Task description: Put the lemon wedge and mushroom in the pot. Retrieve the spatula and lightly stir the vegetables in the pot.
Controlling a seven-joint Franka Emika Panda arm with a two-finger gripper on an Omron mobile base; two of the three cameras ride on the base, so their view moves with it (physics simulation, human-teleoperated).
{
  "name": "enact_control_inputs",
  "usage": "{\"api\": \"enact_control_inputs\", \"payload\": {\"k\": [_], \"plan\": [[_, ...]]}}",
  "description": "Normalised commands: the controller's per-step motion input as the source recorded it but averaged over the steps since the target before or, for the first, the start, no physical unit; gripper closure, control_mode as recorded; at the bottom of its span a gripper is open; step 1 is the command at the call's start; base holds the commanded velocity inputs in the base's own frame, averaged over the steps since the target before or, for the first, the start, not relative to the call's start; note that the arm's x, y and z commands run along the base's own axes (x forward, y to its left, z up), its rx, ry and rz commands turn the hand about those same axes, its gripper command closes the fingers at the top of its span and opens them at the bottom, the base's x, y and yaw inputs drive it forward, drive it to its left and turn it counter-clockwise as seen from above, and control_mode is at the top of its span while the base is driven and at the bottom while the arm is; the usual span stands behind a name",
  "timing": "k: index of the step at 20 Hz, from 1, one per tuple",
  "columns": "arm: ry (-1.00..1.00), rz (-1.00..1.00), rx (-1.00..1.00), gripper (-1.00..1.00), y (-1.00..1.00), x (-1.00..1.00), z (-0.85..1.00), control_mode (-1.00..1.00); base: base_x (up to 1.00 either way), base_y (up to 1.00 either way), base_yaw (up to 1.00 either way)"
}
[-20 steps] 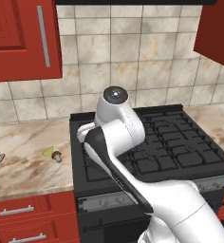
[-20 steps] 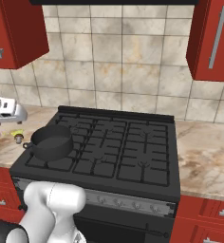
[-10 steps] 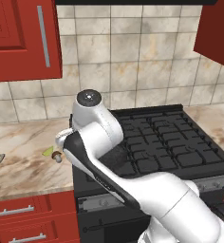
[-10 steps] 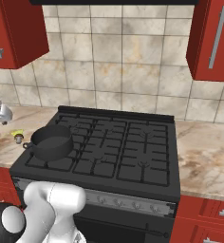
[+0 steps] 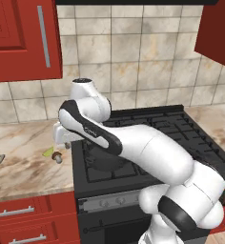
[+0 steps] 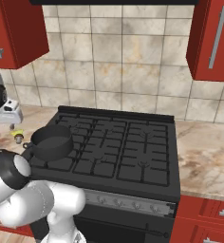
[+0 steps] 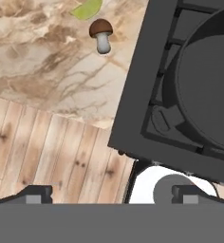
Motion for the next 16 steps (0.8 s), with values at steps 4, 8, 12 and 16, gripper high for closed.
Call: {"api": "enact_control_inputs", "payload": {"k": [4, 8, 12, 16], "plan": [[-0.06, 0.00, -0.08, -1.00, 0.30, 0.33, -0.20, -1.00, 0.00, 0.00, 0.00], [-0.04, 0.00, -0.02, -1.00, 0.27, 0.45, -0.44, -1.00, 0.00, 0.00, 0.00], [-0.02, 0.00, 0.00, -1.00, 0.26, 0.55, -0.40, -1.00, 0.00, 0.00, 0.00], [-0.02, 0.00, 0.00, -1.00, 0.33, 0.40, -0.50, -1.00, 0.00, 0.00, 0.00]]}}
